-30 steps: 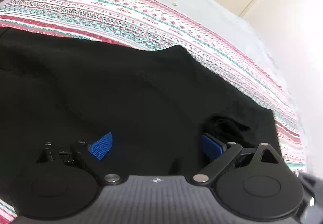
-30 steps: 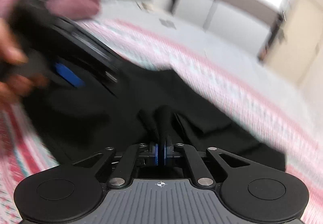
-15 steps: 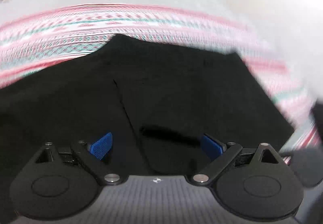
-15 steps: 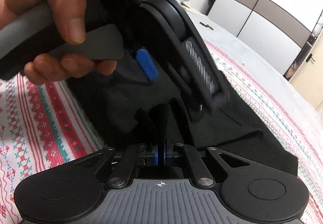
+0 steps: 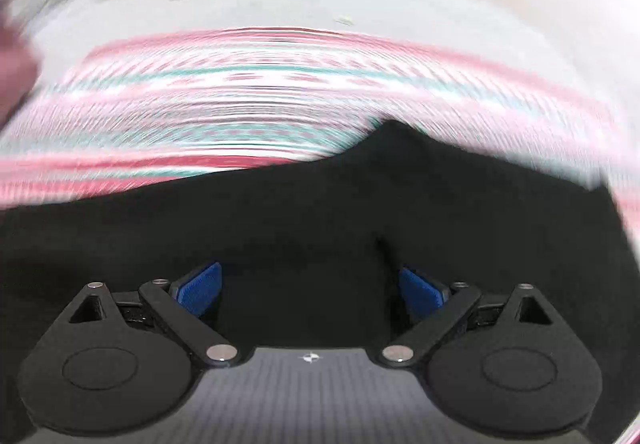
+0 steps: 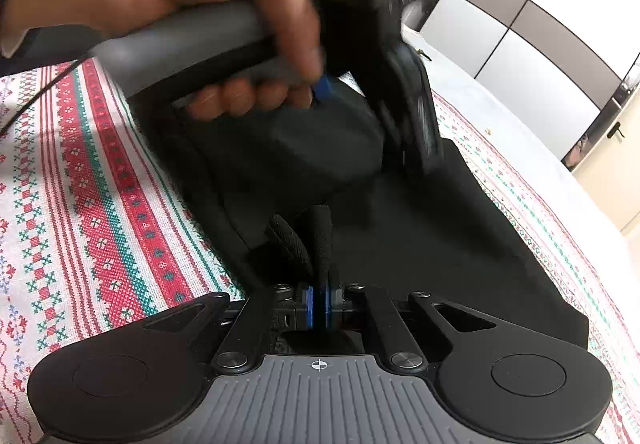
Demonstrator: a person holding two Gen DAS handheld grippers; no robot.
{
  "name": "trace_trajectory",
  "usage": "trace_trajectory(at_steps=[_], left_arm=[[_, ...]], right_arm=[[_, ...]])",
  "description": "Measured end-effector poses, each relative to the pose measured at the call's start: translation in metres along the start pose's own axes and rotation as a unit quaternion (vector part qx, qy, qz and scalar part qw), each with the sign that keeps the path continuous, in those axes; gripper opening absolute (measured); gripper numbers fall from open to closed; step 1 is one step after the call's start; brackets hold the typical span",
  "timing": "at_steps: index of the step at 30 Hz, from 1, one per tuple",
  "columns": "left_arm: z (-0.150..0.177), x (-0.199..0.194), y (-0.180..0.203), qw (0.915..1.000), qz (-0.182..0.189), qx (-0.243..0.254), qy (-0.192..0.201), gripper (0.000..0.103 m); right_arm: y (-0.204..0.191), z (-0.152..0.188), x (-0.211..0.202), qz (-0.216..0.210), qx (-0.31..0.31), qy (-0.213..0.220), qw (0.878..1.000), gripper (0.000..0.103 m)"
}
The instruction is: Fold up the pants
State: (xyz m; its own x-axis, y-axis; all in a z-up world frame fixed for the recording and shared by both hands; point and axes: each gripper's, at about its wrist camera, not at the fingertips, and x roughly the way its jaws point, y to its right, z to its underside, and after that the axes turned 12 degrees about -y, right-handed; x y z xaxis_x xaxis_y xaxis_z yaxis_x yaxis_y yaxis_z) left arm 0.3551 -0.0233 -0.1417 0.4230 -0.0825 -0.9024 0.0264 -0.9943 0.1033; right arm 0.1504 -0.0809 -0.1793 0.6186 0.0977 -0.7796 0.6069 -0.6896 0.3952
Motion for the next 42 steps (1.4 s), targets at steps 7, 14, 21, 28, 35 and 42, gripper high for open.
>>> trace_trajectory(at_steps=[7, 14, 21, 28, 35, 42], left_arm=[[0.0, -0.003, -0.021, 0.9919, 0.094, -0.069, -0.05, 0.103], [0.023, -0.007, -0.019, 0.9668, 0.21, -0.106, -0.099, 0.103], [0.028, -0.004, -0.02, 0.9413, 0.271, -0.154, -0.128, 0.096], [0.023, 0.01, -0.021, 0.9425, 0.274, -0.155, -0.111, 0.047], [0.012, -0.012, -0.024, 0.9614, 0.253, -0.095, -0.049, 0.025], [0.002, -0.04, -0.043, 0.9825, 0.186, -0.014, -0.003, 0.025]], right_arm=[[0.012, -0.002, 0.001, -0.005, 0.028, 0.005, 1.0, 0.004], [0.034, -0.012, -0.018, 0.004, 0.111, 0.048, 0.993, 0.004], [0.041, -0.026, -0.036, 0.041, 0.142, 0.099, 0.984, 0.004], [0.032, -0.039, -0.034, 0.035, 0.133, 0.114, 0.984, 0.004], [0.005, -0.046, -0.028, 0.031, 0.1, 0.114, 0.988, 0.004], [-0.008, -0.067, -0.022, 0.032, 0.102, 0.132, 0.986, 0.004]])
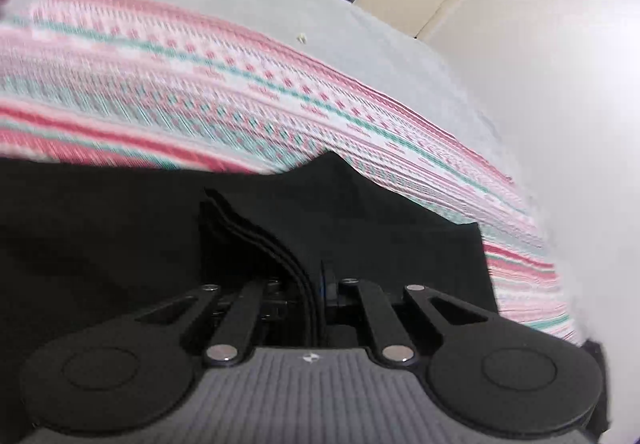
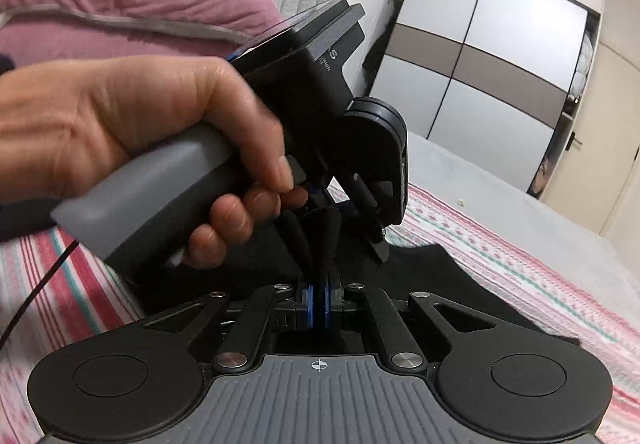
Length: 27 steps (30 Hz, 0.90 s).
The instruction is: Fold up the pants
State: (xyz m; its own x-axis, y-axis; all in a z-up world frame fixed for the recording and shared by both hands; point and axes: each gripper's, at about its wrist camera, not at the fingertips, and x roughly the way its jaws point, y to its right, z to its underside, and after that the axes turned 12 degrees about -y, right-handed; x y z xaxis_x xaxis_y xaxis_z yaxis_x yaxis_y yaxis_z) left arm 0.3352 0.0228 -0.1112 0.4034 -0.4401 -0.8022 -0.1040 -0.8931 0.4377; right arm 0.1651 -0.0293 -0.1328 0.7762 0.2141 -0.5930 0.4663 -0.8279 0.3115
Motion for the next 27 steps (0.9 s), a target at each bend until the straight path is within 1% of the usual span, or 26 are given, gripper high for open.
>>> trace_trajectory(at_steps=[2, 4, 6, 8, 10, 13, 16, 20, 21, 22, 24, 25, 27], left_arm=[[-0.004, -0.011, -0.006, 0.9993, -0.02, 0.032, 0.006, 0.025], [-0.006, -0.024, -0.021, 0.998, -0.034, 0.053, 0.014, 0.025], [-0.007, -0.034, -0.037, 0.9954, -0.06, 0.07, 0.025, 0.025], [-0.009, -0.043, -0.056, 0.9944, -0.075, 0.07, 0.026, 0.025], [-0.01, -0.05, -0.074, 0.9939, -0.085, 0.069, 0.019, 0.026], [-0.009, -0.056, -0.101, 0.9939, -0.102, 0.04, 0.01, 0.026], [-0.01, -0.057, -0.122, 0.9926, -0.119, 0.024, 0.004, 0.027], [-0.01, -0.068, -0.132, 0.9915, -0.127, 0.023, 0.011, 0.027], [-0.01, -0.069, -0.133, 0.9905, -0.135, 0.023, 0.012, 0.028], [-0.009, -0.071, -0.132, 0.989, -0.145, 0.024, 0.012, 0.028], [-0.009, -0.071, -0.131, 0.988, -0.151, 0.03, 0.011, 0.028], [-0.008, -0.071, -0.131, 0.9876, -0.154, 0.031, 0.01, 0.028], [-0.007, -0.072, -0.13, 0.9871, -0.156, 0.035, 0.009, 0.028]], right_arm=[[-0.006, -0.009, 0.004, -0.016, 0.014, 0.003, 1.0, 0.005], [-0.016, -0.024, 0.013, -0.031, 0.024, 0.006, 0.999, 0.005], [-0.025, -0.035, 0.018, -0.041, 0.037, 0.014, 0.998, 0.005], [-0.033, -0.047, 0.027, -0.064, 0.069, 0.014, 0.995, 0.005], [-0.048, -0.057, 0.038, -0.083, 0.083, 0.012, 0.993, 0.005], [-0.077, -0.066, 0.052, -0.088, 0.06, 0.005, 0.994, 0.005], [-0.092, -0.074, 0.063, -0.108, 0.062, -0.009, 0.992, 0.005], [-0.103, -0.078, 0.07, -0.114, 0.059, -0.024, 0.991, 0.005], [-0.105, -0.077, 0.071, -0.116, 0.057, -0.03, 0.991, 0.005], [-0.105, -0.078, 0.073, -0.103, 0.052, -0.041, 0.992, 0.005], [-0.102, -0.077, 0.078, -0.108, 0.062, -0.057, 0.991, 0.005], [-0.098, -0.076, 0.08, -0.114, 0.072, -0.065, 0.989, 0.005], [-0.094, -0.073, 0.084, -0.129, 0.083, -0.073, 0.985, 0.012]])
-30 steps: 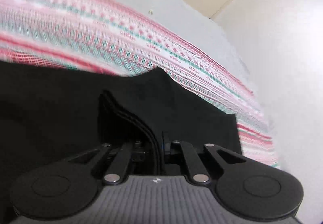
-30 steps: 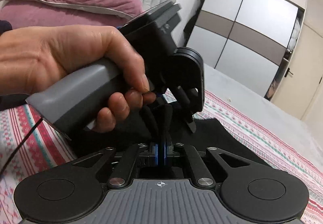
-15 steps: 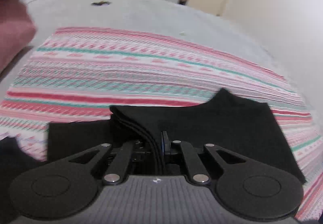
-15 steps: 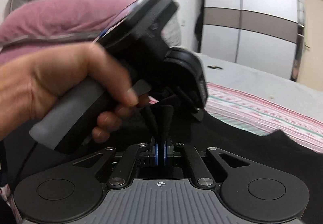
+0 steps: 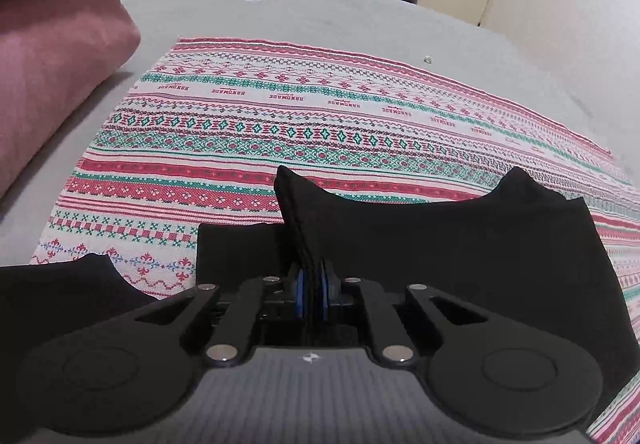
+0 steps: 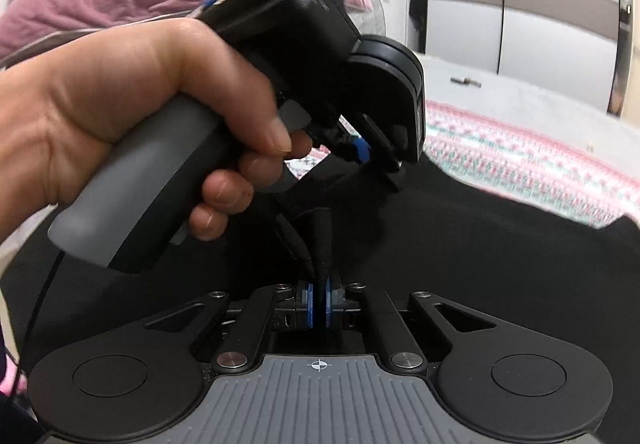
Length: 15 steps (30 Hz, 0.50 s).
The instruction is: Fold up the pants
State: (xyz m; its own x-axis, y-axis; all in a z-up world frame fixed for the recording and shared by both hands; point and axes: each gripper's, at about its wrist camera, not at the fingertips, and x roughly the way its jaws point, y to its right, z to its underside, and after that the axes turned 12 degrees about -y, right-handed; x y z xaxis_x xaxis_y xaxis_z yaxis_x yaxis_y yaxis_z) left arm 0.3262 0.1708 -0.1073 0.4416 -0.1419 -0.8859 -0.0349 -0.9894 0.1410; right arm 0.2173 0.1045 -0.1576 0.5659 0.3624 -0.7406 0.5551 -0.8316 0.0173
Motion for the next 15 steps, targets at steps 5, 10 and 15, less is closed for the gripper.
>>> trace_trajectory(at_steps=[5, 10, 15], left_arm=[[0.003, 0.005, -0.002, 0.9999, -0.002, -0.003, -0.013, 0.028], [0.002, 0.001, -0.003, 0.9999, -0.007, -0.01, -0.011, 0.03], [0.001, -0.007, -0.001, 0.9996, -0.02, -0.022, 0.0, 0.038]], right_arm=[[0.018, 0.006, -0.017, -0.064, 0.007, -0.031, 0.997, 0.029], [0.072, 0.031, -0.067, -0.105, 0.036, -0.054, 0.992, 0.038], [0.167, 0.045, -0.121, -0.022, 0.09, -0.075, 0.993, 0.038]])
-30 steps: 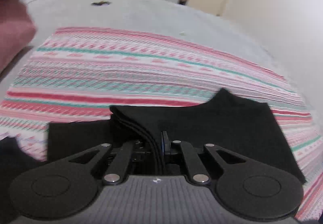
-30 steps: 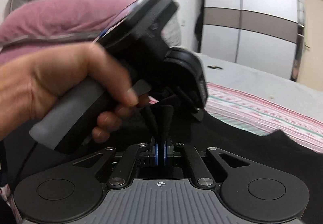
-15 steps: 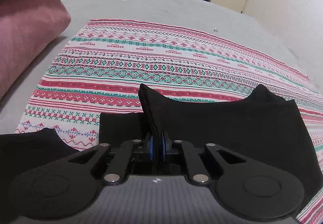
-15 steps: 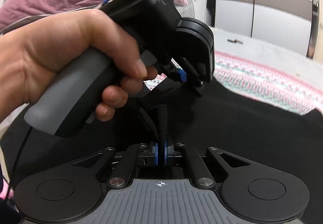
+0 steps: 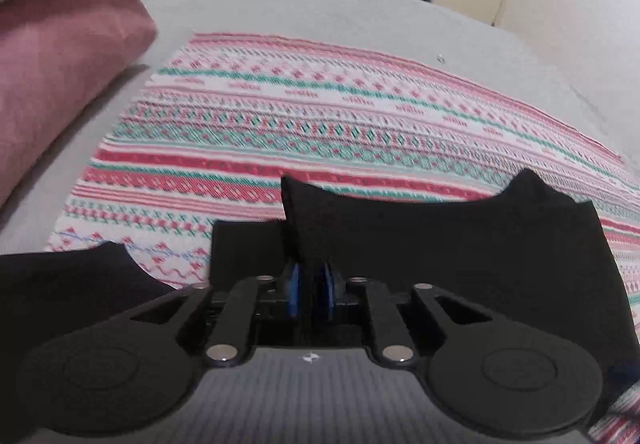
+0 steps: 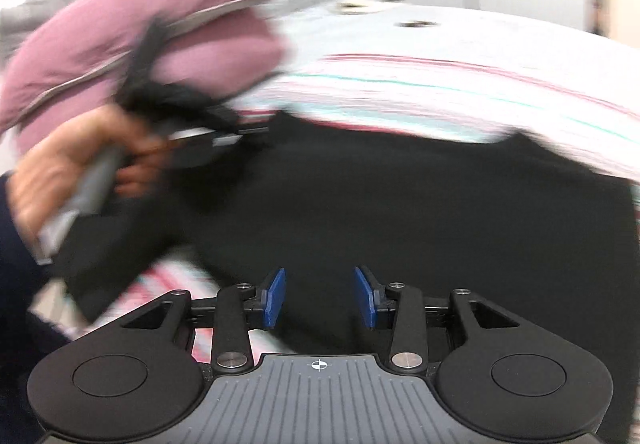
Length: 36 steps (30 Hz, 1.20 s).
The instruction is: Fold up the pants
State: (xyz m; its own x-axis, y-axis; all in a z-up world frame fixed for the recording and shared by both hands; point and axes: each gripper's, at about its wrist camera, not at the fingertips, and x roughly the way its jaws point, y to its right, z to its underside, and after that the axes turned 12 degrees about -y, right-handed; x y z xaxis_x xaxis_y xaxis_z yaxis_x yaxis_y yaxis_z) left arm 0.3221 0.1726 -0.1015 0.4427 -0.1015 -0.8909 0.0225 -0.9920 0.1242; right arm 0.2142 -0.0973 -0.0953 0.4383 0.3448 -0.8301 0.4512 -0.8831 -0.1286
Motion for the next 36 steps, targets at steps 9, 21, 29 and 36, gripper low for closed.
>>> trace_trajectory(at_steps=[9, 21, 29, 36], left_arm=[[0.003, -0.028, 0.002, 0.9973, -0.006, -0.045, 0.058, 0.055], [0.032, 0.008, 0.091, 0.9976, -0.009, 0.067, -0.013, 0.055], [0.028, 0.007, 0.111, 0.9975, -0.011, 0.066, -0.02, 0.055], [0.042, 0.014, 0.166, 0.9966, -0.001, 0.082, -0.014, 0.055]], right_arm=[[0.145, 0.031, -0.042, 0.108, 0.142, 0.014, 0.984, 0.04], [0.144, 0.028, -0.037, 0.107, 0.11, -0.014, 0.988, 0.038], [0.141, 0.038, -0.025, 0.108, 0.096, -0.064, 0.987, 0.037], [0.13, 0.042, -0.03, 0.095, 0.081, -0.057, 0.991, 0.033]])
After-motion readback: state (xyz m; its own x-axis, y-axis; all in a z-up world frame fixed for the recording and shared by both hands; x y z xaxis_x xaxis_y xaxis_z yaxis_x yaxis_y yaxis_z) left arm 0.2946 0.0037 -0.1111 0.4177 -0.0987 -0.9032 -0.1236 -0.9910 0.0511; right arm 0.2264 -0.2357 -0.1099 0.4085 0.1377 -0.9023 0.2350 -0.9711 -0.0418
